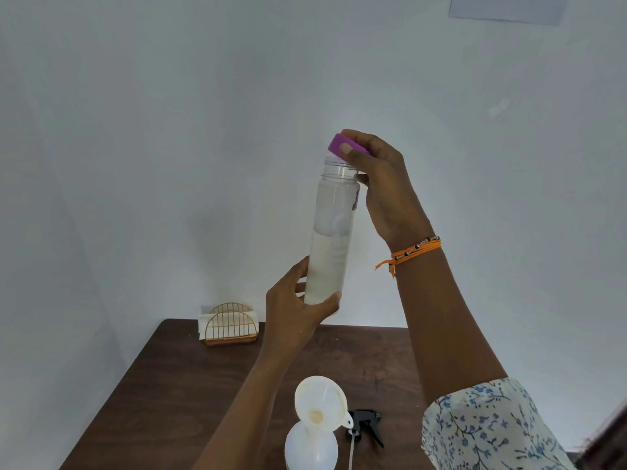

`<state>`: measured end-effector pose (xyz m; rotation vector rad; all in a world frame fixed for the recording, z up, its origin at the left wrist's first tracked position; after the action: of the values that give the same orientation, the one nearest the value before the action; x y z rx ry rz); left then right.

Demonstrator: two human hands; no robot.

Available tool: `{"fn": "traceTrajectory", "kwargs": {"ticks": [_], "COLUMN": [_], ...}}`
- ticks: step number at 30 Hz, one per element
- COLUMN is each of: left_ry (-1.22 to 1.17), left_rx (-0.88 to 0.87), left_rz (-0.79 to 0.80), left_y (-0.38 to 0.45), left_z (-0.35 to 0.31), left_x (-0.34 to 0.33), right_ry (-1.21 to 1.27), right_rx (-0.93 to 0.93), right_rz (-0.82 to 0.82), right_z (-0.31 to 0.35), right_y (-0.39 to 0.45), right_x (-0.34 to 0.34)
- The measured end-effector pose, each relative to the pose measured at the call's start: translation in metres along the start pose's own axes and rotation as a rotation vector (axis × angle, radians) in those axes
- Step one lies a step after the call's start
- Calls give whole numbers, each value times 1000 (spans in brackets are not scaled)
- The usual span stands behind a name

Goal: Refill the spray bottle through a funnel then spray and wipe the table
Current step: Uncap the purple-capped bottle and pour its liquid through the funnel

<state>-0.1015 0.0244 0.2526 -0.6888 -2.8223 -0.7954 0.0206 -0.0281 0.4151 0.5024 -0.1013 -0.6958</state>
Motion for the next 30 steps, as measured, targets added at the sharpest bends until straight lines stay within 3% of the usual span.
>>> {"fn": "traceTrajectory", "kwargs": {"ticks": [10,18,21,27,30], "left_ry": [-10,-7,-7,-22,-21], "left_rx": [-5,-3,2,29,27], "left_rz": [9,38,54,76,88], "left_y": [-2,-10,-13,-20,-23], "left_z": [10,15,20,35,38], "left_x": [-1,-6,-8,-16,-18], "right_ry": [611,688,601,88,-22], "right_rx": [-103,-236,-277,-387,-427], "right_rz": [-66,-136,-180,-280,-310], "right_z": [-34,-89,-113,-155,-179], "right_y": [-19,-58,-78,-117,-138], "right_x": [19,39,48,68,77]}}
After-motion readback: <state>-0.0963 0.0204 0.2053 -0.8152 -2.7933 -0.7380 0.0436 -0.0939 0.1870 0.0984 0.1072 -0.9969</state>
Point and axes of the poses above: each hand's wrist, its own y-axis towards the middle knuckle, its own x-axis out of the back of the hand, z = x × y, the point moved 8 cm from there along y, towards the middle knuckle, and after that the axes turned 3 degrees about -x, right-handed, at the moved point
